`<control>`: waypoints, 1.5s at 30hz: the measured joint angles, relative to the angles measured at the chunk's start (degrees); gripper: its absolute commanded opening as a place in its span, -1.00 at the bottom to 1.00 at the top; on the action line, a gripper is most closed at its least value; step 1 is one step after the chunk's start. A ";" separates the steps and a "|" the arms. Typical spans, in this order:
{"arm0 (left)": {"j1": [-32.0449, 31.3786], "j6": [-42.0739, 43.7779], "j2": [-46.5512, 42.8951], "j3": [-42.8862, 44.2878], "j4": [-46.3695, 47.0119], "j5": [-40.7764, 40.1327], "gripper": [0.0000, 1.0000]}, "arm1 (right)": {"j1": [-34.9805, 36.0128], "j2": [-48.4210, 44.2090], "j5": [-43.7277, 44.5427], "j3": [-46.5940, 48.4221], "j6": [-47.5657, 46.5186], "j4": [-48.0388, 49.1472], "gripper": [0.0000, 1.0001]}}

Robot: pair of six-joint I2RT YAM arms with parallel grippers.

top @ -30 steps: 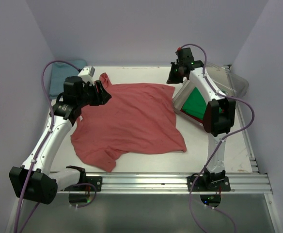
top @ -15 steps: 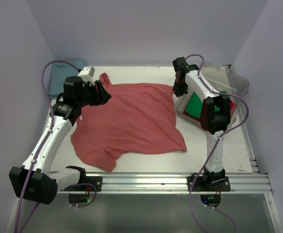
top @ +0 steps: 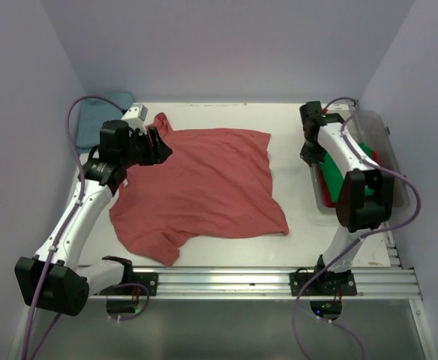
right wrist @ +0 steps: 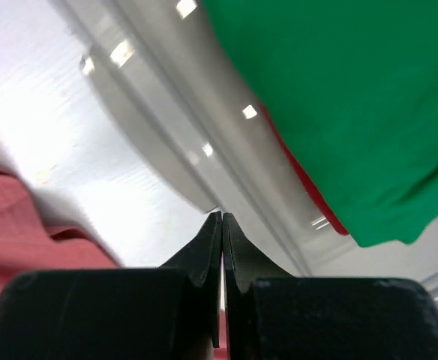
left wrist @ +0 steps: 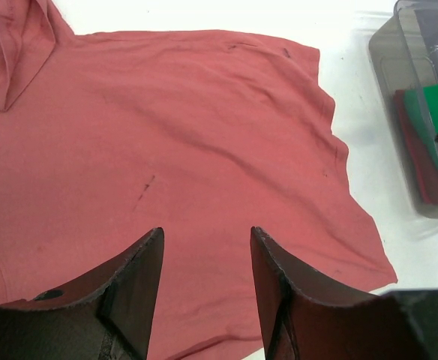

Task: Fold and stack the t-shirts
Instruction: Flatten out the tshirt

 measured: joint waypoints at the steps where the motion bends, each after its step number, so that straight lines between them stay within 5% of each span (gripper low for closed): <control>1: 0.00 -0.02 -0.02 -0.17 0.11 0.04 0.06 | -1.29 -2.16 0.26 -1.20 -0.46 0.11 -1.00; 6: 0.00 -0.04 0.20 -0.66 0.24 0.63 0.04 | -4.63 -9.07 -3.19 -3.06 -5.55 3.10 -1.00; 11: 0.00 -0.04 0.13 -0.66 0.13 0.59 0.04 | 1.29 -16.06 -5.77 -7.52 -7.45 5.18 -1.00; 23: 0.00 -0.02 -0.52 -0.85 -0.07 1.07 0.03 | 3.93 -39.06 10.78 -28.09 13.79 -9.90 -1.00; 39: 0.00 0.02 -0.96 -2.45 -0.42 1.86 0.02 | 3.54 -38.36 7.48 -42.36 26.62 -10.14 -1.00; 45: 0.00 0.02 -0.94 -2.49 -0.35 1.95 0.01 | -2.56 -29.92 8.33 -41.13 25.44 -5.20 -1.00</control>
